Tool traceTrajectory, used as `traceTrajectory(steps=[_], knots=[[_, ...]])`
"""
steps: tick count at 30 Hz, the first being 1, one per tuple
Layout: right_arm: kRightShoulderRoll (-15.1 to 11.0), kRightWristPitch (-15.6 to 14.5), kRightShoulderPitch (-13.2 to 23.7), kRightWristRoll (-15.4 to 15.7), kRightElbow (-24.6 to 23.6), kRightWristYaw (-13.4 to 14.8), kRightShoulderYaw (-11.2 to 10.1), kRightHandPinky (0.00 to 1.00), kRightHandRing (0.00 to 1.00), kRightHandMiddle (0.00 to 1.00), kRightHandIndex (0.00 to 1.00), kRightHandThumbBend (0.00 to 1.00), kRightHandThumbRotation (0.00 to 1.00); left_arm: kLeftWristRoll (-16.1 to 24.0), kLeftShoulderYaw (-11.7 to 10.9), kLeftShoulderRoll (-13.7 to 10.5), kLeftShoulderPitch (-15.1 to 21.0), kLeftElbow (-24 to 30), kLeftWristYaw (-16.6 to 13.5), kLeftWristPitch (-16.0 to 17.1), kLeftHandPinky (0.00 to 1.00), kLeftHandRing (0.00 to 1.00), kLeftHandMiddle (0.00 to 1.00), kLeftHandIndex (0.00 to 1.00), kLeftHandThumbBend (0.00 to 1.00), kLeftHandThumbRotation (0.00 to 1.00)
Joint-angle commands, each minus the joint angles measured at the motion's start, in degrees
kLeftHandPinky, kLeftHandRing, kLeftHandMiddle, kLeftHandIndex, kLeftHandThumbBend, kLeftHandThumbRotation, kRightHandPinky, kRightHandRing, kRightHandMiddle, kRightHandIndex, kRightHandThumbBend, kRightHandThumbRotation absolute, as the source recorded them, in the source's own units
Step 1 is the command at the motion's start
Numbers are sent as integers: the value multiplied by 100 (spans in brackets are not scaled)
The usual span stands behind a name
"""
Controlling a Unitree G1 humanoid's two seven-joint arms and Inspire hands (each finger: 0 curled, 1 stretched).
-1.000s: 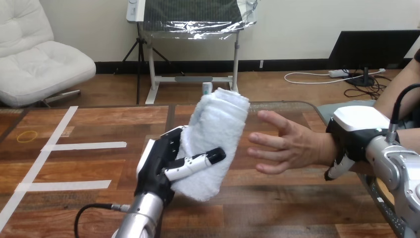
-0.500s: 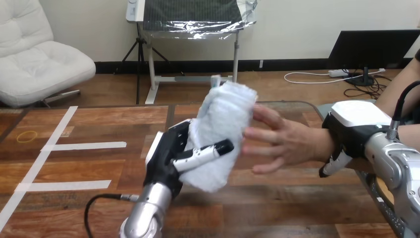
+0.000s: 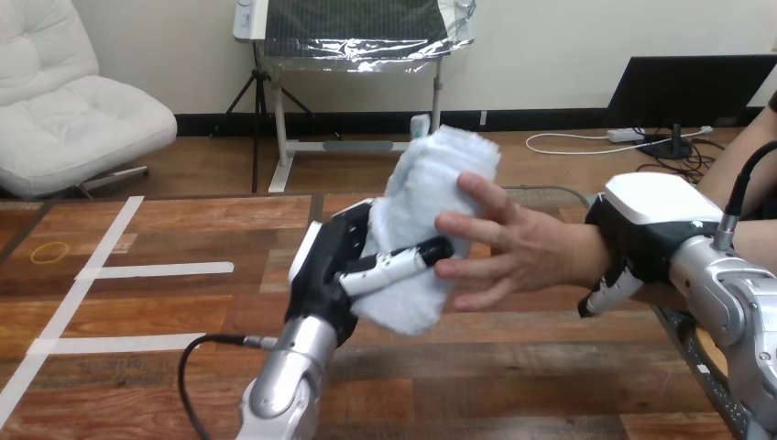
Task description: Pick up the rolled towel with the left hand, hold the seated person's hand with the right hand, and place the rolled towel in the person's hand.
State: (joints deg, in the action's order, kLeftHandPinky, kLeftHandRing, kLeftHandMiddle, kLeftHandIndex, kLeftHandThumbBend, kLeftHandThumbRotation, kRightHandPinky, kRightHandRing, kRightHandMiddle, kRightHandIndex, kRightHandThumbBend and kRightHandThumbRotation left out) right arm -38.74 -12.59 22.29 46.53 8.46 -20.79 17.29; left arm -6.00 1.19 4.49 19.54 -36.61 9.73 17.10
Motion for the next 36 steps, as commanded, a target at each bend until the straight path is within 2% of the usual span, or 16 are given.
traceTrajectory(steps=[1,20,28,36], knots=[[-59,-82,47,-104,-245,52,-276,15,23,33,37,72,0,46,69,213,688,26,-17,-21,28,36,41,46,73,3],[-41,-129,23,-145,-277,45,-309,12,20,29,33,73,0,126,200,568,1001,-338,7,81,28,35,41,46,71,1],[-32,-157,-12,-178,-293,16,-335,13,20,30,34,72,0,151,253,705,1036,-455,-15,156,27,34,40,45,71,0],[-20,-180,-26,-225,-267,10,-345,13,21,31,35,72,0,201,336,788,988,-458,-25,92,26,33,39,45,70,0]])
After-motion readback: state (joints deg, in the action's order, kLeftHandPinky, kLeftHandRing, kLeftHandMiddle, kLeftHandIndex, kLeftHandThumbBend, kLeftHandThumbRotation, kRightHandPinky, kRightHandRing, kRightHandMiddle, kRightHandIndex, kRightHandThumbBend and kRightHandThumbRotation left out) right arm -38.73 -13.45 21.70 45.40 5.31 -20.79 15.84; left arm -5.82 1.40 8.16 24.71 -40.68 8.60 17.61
